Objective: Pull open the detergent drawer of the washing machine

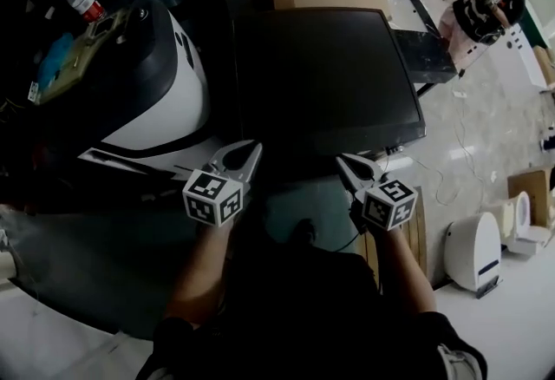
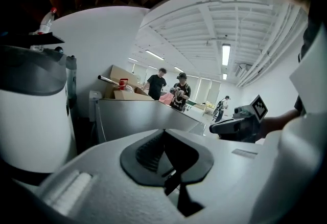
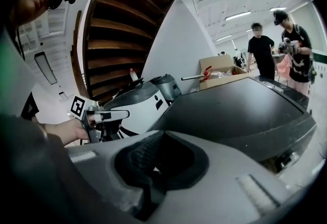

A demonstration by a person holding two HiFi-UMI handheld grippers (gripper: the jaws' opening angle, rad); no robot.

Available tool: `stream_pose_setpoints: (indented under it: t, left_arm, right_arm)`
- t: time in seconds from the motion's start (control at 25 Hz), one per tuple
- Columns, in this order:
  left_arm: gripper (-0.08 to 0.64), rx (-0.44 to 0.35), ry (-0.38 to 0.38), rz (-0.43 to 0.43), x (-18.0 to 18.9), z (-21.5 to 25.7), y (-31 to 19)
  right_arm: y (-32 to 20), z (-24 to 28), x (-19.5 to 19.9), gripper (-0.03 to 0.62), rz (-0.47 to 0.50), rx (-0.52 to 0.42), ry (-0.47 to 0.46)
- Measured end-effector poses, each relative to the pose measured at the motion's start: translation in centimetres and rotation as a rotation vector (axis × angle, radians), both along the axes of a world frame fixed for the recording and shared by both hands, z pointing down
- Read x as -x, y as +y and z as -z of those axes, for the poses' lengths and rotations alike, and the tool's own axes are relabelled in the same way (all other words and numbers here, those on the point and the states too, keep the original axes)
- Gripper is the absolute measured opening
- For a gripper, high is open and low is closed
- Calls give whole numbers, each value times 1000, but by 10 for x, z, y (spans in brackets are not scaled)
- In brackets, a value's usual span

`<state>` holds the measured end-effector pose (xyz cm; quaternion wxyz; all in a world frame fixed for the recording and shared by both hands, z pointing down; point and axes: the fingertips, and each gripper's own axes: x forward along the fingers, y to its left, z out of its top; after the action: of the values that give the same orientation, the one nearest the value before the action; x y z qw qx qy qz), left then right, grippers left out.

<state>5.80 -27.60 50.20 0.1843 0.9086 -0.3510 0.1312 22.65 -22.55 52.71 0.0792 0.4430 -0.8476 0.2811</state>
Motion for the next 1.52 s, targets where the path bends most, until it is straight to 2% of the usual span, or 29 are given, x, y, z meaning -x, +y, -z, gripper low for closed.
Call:
stream_pose_setpoints:
  t: [0.16, 0.32, 0.4, 0.6, 0.68, 0.8, 1.04, 1.16, 1.52]
  left_arm:
    - [11, 29, -39, 68, 13, -21, 17]
    - [12, 70, -57, 117, 26, -45, 35]
    - [12, 83, -61, 130, 30, -55, 41]
    - [14, 91, -87, 129, 37, -80, 48]
    - [20, 95, -87, 138, 42, -88, 47]
    - [113, 125, -88, 140, 46, -102, 48]
    - [158, 170, -112, 113, 47, -130, 46]
    - [181, 182, -128, 93, 47, -142, 43]
    - [186, 223, -152, 74, 43, -168, 32]
  right_arm:
    - [11, -20, -3, 3, 74, 15, 26]
    - [11, -32, 4, 8, 103, 28, 28]
    - [12, -37, 11, 32, 121, 38, 29]
    - [13, -55, 30, 57, 167, 65, 64]
    - [13, -63, 36, 87, 179, 79, 73]
    - [14, -73, 44, 135, 196, 104, 88]
    - [5, -91, 49, 204, 183, 131, 109]
    - [3, -98, 52, 215, 180, 145, 125]
    - [-2, -127, 53, 216, 161, 199, 166]
